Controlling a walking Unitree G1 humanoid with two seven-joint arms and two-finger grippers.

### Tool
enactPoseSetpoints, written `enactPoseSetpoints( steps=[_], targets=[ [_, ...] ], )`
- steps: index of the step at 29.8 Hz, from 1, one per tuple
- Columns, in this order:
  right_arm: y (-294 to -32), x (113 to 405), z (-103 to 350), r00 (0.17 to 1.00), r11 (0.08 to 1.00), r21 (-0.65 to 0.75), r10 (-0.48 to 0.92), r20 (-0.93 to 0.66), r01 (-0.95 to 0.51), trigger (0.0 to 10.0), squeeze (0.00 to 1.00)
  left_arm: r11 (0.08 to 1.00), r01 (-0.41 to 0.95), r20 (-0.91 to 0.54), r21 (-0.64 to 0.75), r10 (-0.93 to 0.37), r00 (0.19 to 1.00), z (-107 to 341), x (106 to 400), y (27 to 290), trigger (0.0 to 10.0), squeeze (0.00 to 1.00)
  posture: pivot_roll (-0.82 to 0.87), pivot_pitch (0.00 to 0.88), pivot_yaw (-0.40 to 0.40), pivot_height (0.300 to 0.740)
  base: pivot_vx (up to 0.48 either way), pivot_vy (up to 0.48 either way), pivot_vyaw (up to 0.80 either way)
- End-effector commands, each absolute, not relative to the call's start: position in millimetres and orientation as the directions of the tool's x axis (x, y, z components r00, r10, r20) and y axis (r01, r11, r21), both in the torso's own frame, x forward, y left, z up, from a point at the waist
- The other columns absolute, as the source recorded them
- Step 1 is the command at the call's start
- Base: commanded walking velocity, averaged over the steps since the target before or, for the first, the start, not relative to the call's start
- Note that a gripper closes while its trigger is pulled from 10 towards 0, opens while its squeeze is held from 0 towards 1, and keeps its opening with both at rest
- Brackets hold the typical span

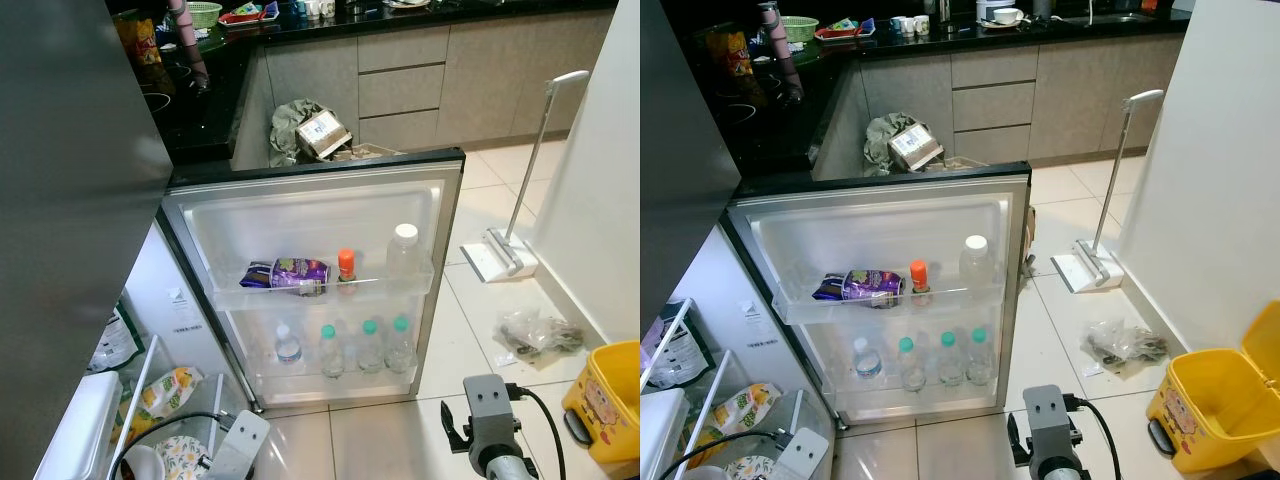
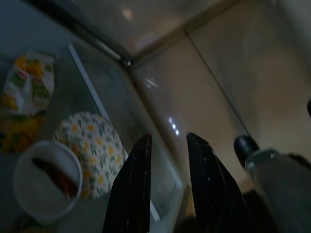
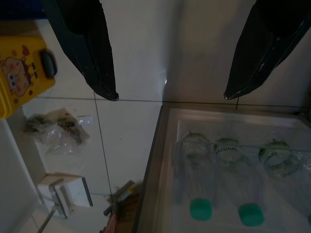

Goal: Restocking fridge

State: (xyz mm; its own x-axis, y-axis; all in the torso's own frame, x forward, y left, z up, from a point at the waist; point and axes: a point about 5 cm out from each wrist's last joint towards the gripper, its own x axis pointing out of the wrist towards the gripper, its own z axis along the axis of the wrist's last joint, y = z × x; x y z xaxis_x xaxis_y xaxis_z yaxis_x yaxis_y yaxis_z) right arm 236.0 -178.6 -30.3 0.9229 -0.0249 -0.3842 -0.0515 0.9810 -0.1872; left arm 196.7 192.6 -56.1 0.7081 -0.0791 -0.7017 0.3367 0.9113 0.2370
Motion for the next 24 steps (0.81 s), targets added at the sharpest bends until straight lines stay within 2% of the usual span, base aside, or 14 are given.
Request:
enactPoseSetpoints(
  steps=[1,2,4,5,7,8,9,11,14,15,17,20,24],
  targets=[
    [-171.2,234.7,-31.5,0.924,0.977,-0.194,0.006,-0.382,-0.086,10.0,0.0,0.891,0.382,-0.639,0.243,-0.149,0.754,-46.4,211.6,172.2,10.0,0.0,-0.16,0.043,0.026,0.74,0.0,0.0,0.0],
    [-171.2,234.7,-31.5,0.924,0.977,-0.194,0.006,-0.382,-0.086,10.0,0.0,0.891,0.382,-0.639,0.243,-0.149,0.754,-46.4,211.6,172.2,10.0,0.0,-0.16,0.043,0.026,0.74,0.0,0.0,0.0],
    [-167.8,235.4,-31.2,0.925,0.975,-0.198,0.022,-0.379,-0.104,10.0,0.0,0.863,0.436,-0.555,0.256,-0.237,0.797,-31.6,231.8,149.0,10.0,0.0,-0.16,0.042,0.026,0.74,0.0,0.0,0.0],
    [-167.8,235.4,-31.2,0.925,0.975,-0.198,0.022,-0.379,-0.104,10.0,0.0,0.863,0.436,-0.555,0.256,-0.237,0.797,-31.6,231.8,149.0,10.0,0.0,-0.16,0.042,0.026,0.74,0.0,0.0,0.0],
    [-167.4,235.3,-31.7,0.924,0.977,-0.192,0.013,-0.381,-0.093,10.0,0.0,0.821,0.506,-0.455,0.264,-0.356,0.816,-8.3,256.5,121.1,10.0,0.0,-0.15,0.042,0.03,0.74,0.0,0.0,0.0],
    [-168.0,234.1,-33.0,0.922,0.979,-0.187,0.001,-0.386,-0.079,10.0,0.0,0.773,0.571,-0.384,0.277,-0.455,0.803,14.3,274.9,98.5,10.0,0.0,-0.15,0.045,0.034,0.74,0.0,0.0,0.0],
    [-168.0,234.1,-33.0,0.922,0.979,-0.187,0.001,-0.386,-0.079,10.0,0.0,0.773,0.571,-0.384,0.277,-0.455,0.803,14.3,274.9,98.5,10.0,0.0,-0.15,0.045,0.034,0.74,0.0,0.0,0.0],
    [-168.3,232.1,-34.3,0.92,0.98,-0.186,-0.006,-0.391,-0.072,10.0,0.0,0.73,0.618,-0.334,0.29,-0.528,0.781,33.8,289.0,81.3,10.0,0.0,-0.15,0.046,0.038,0.74,0.0,0.0,0.0],
    [-168.3,230.8,-35.0,0.92,0.98,-0.187,-0.007,-0.392,-0.072,10.0,0.0,0.71,0.633,-0.296,0.308,-0.561,0.773,49.0,300.9,69.8,10.0,0.0,-0.15,0.051,0.045,0.74,0.0,0.0,0.0],
    [-168.3,229.8,-35.5,0.92,0.979,-0.189,-0.008,-0.392,-0.071,10.0,0.0,0.69,0.642,-0.259,0.335,-0.587,0.767,64.9,313.3,57.9,10.0,0.0,-0.16,0.053,0.053,0.74,0.0,0.0,0.0],
    [-168.3,229.8,-35.5,0.92,0.979,-0.189,-0.008,-0.392,-0.071,10.0,0.0,0.69,0.642,-0.259,0.335,-0.587,0.767,64.9,313.3,57.9,10.0,0.0,-0.16,0.053,0.053,0.74,0.0,0.0,0.0],
    [-167.4,229.3,-35.3,0.923,0.979,-0.192,-0.015,-0.384,-0.065,10.0,0.0,0.66,0.604,-0.201,0.447,-0.584,0.787,97.0,340.0,36.4,10.0,0.0,-0.16,0.066,0.08,0.74,0.0,0.0,0.0],
    [-164.2,229.9,-34.1,0.929,0.98,-0.192,-0.019,-0.371,-0.056,10.0,0.0,0.645,0.555,-0.163,0.524,-0.564,0.809,118.1,355.6,28.1,10.0,0.0,-0.19,0.081,0.108,0.74,0.0,0.0,0.0]
  ],
)
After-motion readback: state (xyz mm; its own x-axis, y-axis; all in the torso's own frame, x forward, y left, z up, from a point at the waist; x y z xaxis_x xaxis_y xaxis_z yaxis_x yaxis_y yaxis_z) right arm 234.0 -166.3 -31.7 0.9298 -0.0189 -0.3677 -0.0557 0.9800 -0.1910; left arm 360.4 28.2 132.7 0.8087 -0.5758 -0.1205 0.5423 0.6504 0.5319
